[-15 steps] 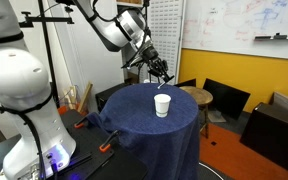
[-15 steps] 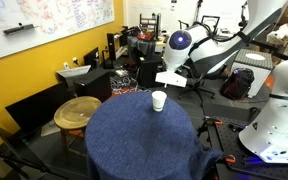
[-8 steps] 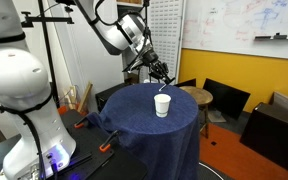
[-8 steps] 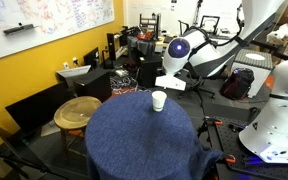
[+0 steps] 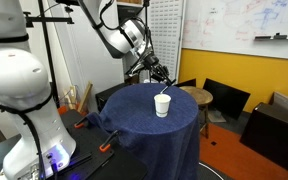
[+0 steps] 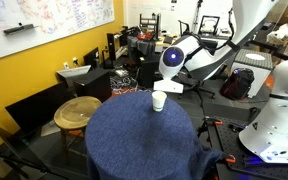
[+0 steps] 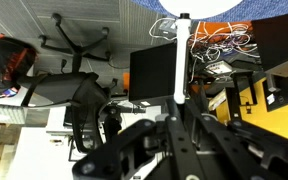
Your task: Pick the marker and put it in the cup
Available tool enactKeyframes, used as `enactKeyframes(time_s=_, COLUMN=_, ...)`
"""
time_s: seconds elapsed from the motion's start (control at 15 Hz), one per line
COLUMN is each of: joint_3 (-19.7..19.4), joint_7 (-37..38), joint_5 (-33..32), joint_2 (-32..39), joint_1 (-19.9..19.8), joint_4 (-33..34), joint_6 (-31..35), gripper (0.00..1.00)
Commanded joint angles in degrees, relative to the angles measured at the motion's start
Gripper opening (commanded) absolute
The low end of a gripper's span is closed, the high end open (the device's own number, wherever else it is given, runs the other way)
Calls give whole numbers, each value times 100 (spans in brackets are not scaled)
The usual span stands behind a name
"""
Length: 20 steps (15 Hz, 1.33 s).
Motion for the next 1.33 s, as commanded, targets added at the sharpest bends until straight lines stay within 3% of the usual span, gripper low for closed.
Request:
enactKeyframes(time_s=0.0, joint_3=138, joint_7=199, joint_5=-203, joint_2=352, joint_1=25, joint_4=343, joint_6=-417, gripper=3)
enactKeyframes(time_s=0.53, joint_3=305, joint_7=106, joint_5=-253, joint_2=986, joint_1=122, joint_4=834, joint_6=-579, gripper=3)
enactKeyframes(time_s=1.07, joint_3=394, joint_7=-42, joint_5=26, joint_2=1192, joint_1=187, joint_4=868, joint_6=-677, gripper=3)
enactKeyframes(time_s=1.13, joint_3=404, joint_7=-37, joint_5=44, joint_2=1181, joint_1=190, joint_4=853, joint_6=-682, gripper=24)
enactKeyframes(time_s=1.2, joint_3=416, joint_7=-31, joint_5=63, joint_2=1160, joint_1=198, joint_4=835, joint_6=-703, gripper=38)
enactKeyframes(time_s=1.27, joint_3=425, joint_7=-14, joint_5=70, joint_2=1132, joint_1=201, joint_4=823, joint_6=-724, gripper=45)
